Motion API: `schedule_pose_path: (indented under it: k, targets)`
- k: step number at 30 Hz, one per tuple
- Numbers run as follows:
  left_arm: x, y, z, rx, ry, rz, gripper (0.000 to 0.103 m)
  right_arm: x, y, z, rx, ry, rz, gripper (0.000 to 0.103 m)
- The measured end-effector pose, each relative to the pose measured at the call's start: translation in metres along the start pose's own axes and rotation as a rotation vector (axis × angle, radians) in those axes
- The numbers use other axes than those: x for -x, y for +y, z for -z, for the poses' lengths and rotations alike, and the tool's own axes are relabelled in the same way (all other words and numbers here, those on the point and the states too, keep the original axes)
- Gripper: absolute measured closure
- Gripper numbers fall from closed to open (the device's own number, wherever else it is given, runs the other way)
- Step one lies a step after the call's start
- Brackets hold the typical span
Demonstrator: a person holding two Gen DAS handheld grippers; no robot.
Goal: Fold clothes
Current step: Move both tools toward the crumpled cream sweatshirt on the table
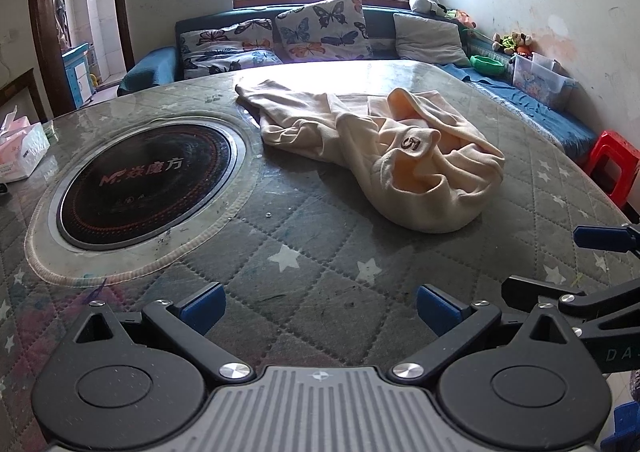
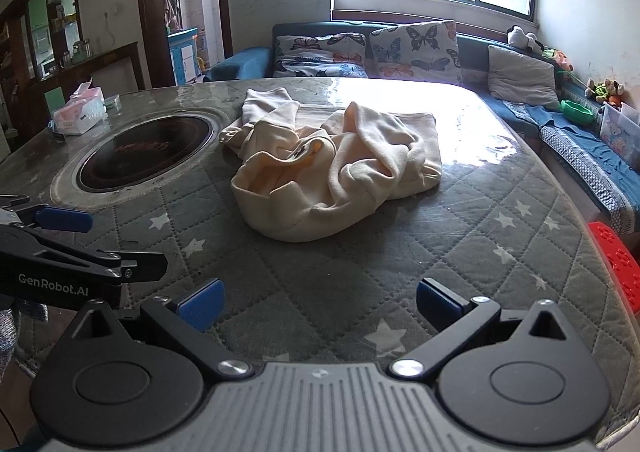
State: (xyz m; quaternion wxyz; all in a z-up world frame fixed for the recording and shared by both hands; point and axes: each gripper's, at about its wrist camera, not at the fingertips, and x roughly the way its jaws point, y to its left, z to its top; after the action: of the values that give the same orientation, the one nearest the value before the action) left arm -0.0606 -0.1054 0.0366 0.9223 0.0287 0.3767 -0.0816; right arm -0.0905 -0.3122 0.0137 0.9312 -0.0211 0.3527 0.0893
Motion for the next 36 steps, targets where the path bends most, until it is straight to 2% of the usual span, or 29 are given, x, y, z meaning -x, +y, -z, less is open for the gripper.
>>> schedule_pose_path:
  k: [36]
  targets:
    - [-0.030, -0.002, -0.023, -0.011, 0.042, -0.004, 0.000, -0.028, -0.009, -0.019, -0.001, 0.023, -0.009, 0.000]
